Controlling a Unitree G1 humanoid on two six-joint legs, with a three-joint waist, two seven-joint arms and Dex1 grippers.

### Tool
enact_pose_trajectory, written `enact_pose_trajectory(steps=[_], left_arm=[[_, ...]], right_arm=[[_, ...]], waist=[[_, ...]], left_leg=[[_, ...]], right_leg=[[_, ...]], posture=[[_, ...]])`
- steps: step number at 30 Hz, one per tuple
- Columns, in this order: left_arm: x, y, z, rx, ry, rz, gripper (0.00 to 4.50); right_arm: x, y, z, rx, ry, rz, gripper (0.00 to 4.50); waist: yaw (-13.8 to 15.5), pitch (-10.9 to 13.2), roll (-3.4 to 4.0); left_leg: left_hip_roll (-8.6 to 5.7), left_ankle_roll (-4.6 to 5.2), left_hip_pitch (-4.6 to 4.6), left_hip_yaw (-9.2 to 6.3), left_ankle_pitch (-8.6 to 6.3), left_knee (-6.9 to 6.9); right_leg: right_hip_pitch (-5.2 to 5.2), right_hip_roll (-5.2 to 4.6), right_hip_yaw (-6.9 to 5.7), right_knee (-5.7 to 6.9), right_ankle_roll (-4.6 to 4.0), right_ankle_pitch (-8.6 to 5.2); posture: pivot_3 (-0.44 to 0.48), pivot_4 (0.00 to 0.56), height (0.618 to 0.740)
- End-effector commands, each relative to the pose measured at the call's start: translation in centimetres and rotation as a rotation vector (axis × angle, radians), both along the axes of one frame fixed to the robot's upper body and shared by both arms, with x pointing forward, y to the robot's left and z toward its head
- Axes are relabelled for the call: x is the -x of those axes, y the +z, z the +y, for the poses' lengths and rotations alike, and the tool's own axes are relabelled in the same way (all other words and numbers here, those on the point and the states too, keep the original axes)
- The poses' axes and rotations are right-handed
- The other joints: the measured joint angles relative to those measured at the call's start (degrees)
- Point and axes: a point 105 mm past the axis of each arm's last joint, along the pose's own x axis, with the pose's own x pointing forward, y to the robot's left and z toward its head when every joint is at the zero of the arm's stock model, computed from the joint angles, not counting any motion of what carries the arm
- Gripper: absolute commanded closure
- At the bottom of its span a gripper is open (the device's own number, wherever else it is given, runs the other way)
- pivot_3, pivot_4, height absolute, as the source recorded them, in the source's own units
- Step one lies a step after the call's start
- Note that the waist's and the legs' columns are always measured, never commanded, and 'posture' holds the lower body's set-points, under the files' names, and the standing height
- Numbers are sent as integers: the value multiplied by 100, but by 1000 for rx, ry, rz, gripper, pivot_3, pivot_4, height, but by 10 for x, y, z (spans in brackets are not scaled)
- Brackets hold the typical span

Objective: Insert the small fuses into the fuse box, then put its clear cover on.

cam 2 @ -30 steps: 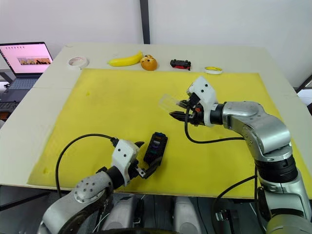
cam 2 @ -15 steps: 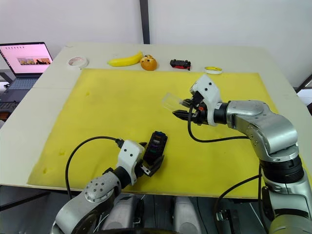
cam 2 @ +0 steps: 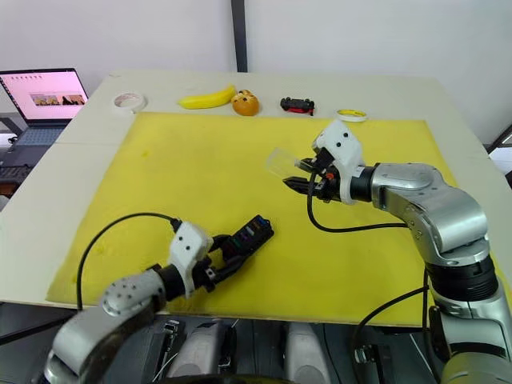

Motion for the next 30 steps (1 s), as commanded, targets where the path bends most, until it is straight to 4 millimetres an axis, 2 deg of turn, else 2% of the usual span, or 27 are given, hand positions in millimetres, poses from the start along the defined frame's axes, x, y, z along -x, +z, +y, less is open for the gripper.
enact_pose_trajectory(steps=[1,7,12,14,17,24,26,29,30], left_arm=[[-6,18,10,-3,-181,-62,2175],[-18,21,22,-110,-500,-41,2175],[-32,21,13,-135,-663,-56,2175],[-38,11,4,-165,-718,-54,2175],[-43,-2,-1,-196,-742,-59,2175],[-53,-14,-3,-217,-728,-61,2175],[-56,-13,-6,-197,-705,-88,1162],[-50,-7,-4,-182,-718,-97,28],[-49,-6,-3,-186,-724,-105,28]], right_arm=[[4,10,-2,-4,-2,-70,2766],[13,6,-9,4,8,-74,2766],[15,6,-13,7,1,-79,2766],[14,6,-15,2,-18,-89,2766],[14,7,-16,-1,-32,-100,2766],[11,8,-16,4,-40,-113,2766],[10,8,-15,6,-41,-117,2766],[8,8,-14,10,-34,-124,2766],[8,8,-14,10,-33,-124,2766]], waist=[[3,0,0],[8,2,-1],[-18,2,-1],[-6,2,-1],[-12,2,-1],[-3,1,-1],[1,1,0],[-5,1,0],[-5,1,0]], left_leg=[[0,0,-1,0,0,0],[-1,0,-3,6,0,-1],[-2,3,-5,11,-2,1],[-1,4,-4,12,-2,1],[-1,4,-4,9,-2,2],[5,7,-3,8,-3,2],[4,7,-3,7,-3,3],[2,7,-4,7,-3,4],[2,7,-3,8,-3,4]], right_leg=[[0,0,0,0,0,0],[-2,2,1,-2,0,0],[-2,1,4,-7,9,5],[-2,1,5,-4,19,11],[-2,7,4,-2,20,11],[-4,7,5,2,21,12],[-3,4,5,1,21,12],[-3,3,5,1,22,12],[-3,3,5,1,22,13]], posture=[[0,150,737],[0,150,737],[0,150,737],[0,150,737],[0,150,737],[0,150,737],[0,150,737],[0,150,737],[0,150,737]])
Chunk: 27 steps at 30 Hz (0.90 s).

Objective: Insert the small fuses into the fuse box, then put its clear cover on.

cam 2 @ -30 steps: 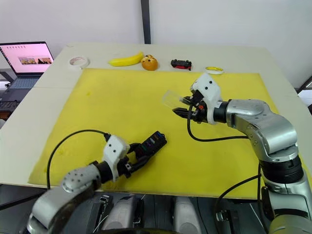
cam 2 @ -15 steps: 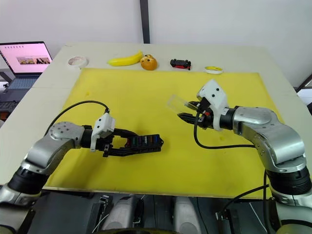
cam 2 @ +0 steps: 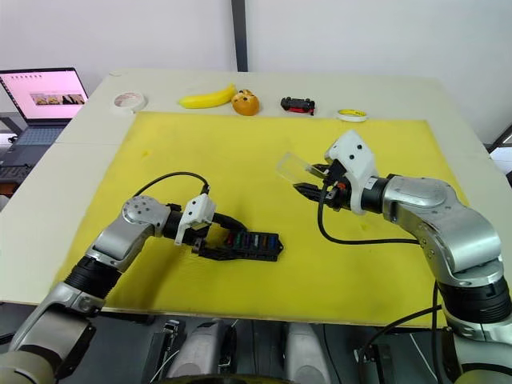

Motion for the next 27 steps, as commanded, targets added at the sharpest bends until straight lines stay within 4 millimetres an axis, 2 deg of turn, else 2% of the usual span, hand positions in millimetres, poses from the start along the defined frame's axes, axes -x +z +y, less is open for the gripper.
enact_pose_trajectory(steps=[1,4,7,27], left_arm=[[1,9,5,4,-5,-52,28],[4,20,15,23,10,-69,28],[7,19,20,24,31,-69,28],[6,-15,8,-8,47,-45,28]], right_arm=[[-1,14,1,1,7,-67,2766],[-2,15,1,1,9,-73,2766],[-3,14,1,0,10,-75,2766],[-2,15,4,3,28,-80,2766]], waist=[[-1,0,0],[-26,0,0],[-13,0,0],[5,0,1]], left_leg=[[1,0,0,-1,0,0],[3,0,0,-2,0,-1],[4,0,1,-3,0,-2],[0,0,1,-1,0,0]], right_leg=[[0,0,0,0,0,0],[-1,1,-1,1,0,0],[-2,1,-2,2,0,0],[0,-3,-2,1,0,0]], posture=[[0,150,737],[0,150,737],[0,150,737],[0,150,737]])
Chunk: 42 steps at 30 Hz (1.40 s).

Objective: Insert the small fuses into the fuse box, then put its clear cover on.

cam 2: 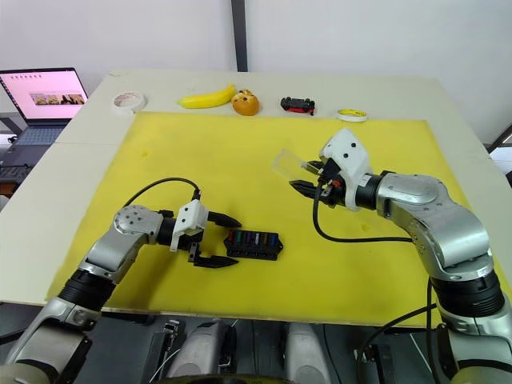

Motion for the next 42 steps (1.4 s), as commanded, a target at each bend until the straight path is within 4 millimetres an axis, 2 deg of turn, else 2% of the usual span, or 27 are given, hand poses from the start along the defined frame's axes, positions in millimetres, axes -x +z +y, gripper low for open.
enact_pose_trajectory(steps=[1,2,5,7,8,14,19,23,27,31,42], left_arm=[[3,-9,-2,-25,-14,12,28],[3,-10,-2,-24,-13,15,28],[2,-11,-3,-16,-4,19,811],[2,-12,-3,-16,-2,22,1750],[2,-12,-3,-18,0,21,1955],[4,-13,-2,-22,-1,27,1955],[4,-12,0,-27,-10,19,1955],[3,-12,-1,-28,-16,15,1955],[2,-13,-2,-29,-24,11,1955],[3,-13,-4,-26,-27,11,1955],[3,-13,-6,-23,-32,10,1955]], right_arm=[[4,18,0,0,13,-67,2766],[4,19,0,0,14,-69,2766],[4,20,0,3,16,-70,2766],[4,21,0,3,17,-70,2766],[5,21,0,2,19,-70,2766],[12,20,4,13,59,-59,2766],[45,12,21,69,295,-30,2766],[54,5,32,70,390,-12,2766],[51,-13,50,58,474,64,2766],[51,-21,65,64,536,91,2766],[45,-44,71,111,530,127,2766]], waist=[[1,0,0],[1,0,0],[1,-1,1],[1,-1,1],[1,-1,1],[1,-1,1],[0,-1,1],[-5,-2,1],[-8,-4,1],[4,-4,1],[4,-4,1]], left_leg=[[0,0,0,0,0,0],[0,0,0,0,0,0],[-1,0,1,0,0,0],[-1,0,1,0,0,0],[-1,0,1,0,0,0],[-1,0,1,0,0,0],[-2,1,2,-1,0,0],[-1,1,7,-1,0,0],[0,1,10,-1,0,1],[-3,0,7,-3,0,2],[-6,1,7,-3,0,3]], right_leg=[[0,-1,0,0,0,0],[0,-1,0,0,0,0],[1,-2,0,0,0,0],[1,-2,0,0,0,0],[1,-2,0,0,0,0],[2,-2,0,0,0,0],[3,-3,-1,0,0,0],[5,-1,-1,0,1,0],[8,1,-1,1,0,0],[8,-2,-2,0,0,0],[9,-7,-4,1,0,0]], posture=[[0,150,737],[0,150,737],[0,150,737],[0,150,737],[0,150,737],[0,150,737],[0,150,737],[0,150,737],[0,150,737],[0,150,737],[0,150,737]])
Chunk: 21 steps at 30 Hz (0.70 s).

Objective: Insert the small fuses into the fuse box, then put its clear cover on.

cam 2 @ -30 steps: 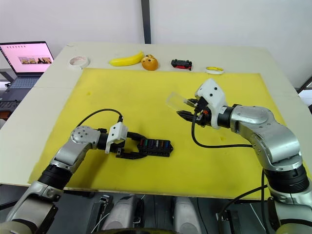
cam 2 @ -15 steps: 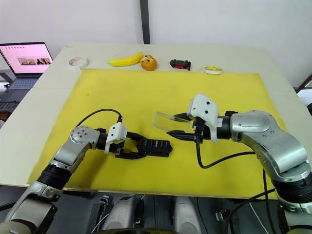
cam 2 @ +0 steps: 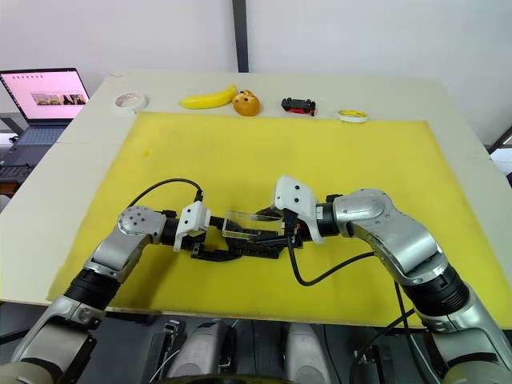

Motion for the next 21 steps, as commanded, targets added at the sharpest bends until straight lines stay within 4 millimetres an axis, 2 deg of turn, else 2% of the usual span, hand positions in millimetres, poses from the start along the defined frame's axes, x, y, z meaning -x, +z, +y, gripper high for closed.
enact_pose_trajectory(steps=[1,21], left_arm=[[4,-10,-3,-27,-15,33,1955],[8,-12,-6,-25,-23,40,1955]], right_arm=[[0,1,3,4,18,-37,2766],[-8,-35,-4,132,6,-29,2766]], waist=[[1,0,0],[0,-5,2]], left_leg=[[0,0,0,0,0,0],[-4,0,2,-1,0,1]], right_leg=[[0,0,0,0,0,0],[3,-1,-2,0,0,0]], posture=[[0,150,737],[0,150,737]])
